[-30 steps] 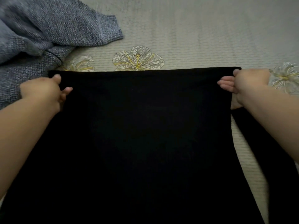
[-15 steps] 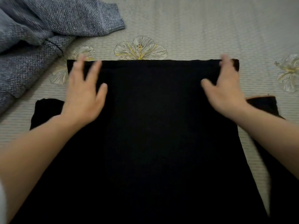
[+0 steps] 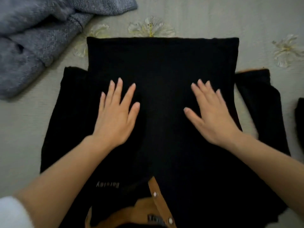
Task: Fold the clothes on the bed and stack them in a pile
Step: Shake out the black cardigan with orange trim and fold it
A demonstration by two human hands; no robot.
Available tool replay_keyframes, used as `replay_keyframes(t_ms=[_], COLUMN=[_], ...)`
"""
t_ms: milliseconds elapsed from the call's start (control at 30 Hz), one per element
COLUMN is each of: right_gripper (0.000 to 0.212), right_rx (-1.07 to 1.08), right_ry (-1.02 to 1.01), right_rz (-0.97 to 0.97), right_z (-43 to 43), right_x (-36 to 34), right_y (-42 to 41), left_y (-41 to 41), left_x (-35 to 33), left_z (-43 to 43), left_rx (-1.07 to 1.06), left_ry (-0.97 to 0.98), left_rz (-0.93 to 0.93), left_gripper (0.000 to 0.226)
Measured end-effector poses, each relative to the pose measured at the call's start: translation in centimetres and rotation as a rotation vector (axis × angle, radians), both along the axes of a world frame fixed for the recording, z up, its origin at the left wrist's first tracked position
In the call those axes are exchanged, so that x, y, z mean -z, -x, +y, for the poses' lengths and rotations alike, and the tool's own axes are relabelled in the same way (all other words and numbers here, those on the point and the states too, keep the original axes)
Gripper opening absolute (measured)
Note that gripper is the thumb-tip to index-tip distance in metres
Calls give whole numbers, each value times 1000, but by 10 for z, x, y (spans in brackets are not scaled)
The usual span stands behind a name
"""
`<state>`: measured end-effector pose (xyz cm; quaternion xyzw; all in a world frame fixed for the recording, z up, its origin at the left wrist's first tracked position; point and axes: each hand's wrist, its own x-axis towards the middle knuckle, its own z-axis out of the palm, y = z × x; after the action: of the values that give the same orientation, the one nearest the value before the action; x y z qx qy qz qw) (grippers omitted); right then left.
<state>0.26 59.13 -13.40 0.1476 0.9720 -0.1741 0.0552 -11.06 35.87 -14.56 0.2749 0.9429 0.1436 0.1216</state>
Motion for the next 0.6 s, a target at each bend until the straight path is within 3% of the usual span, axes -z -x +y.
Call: replay_keyframes(t_ms=[100, 267, 400, 533, 600], right_gripper=[69, 53, 31, 23, 34], right_rx=[-14, 74, 106, 316, 516], right_ry=[138, 308, 262, 362, 494], right_rz=[-51, -61, 136, 240, 171], right_z=[-38, -88, -111, -123, -127], right_x=[-13, -37, -50, -46, -39], right_y=[-58, -142, -196, -240, -252], left_y=[-62, -150, -211, -257, -266], left_x=[-9, -35, -47, -46, -38], left_z=[-29, -78, -115, -129, -127], left_rx=[-61, -200, -553, -956, -1121], left_ry=[-42, -198, -341, -601, -664], left_rz=[-127, -142, -117, -357, -534], left_gripper=[57, 44, 50, 52, 50])
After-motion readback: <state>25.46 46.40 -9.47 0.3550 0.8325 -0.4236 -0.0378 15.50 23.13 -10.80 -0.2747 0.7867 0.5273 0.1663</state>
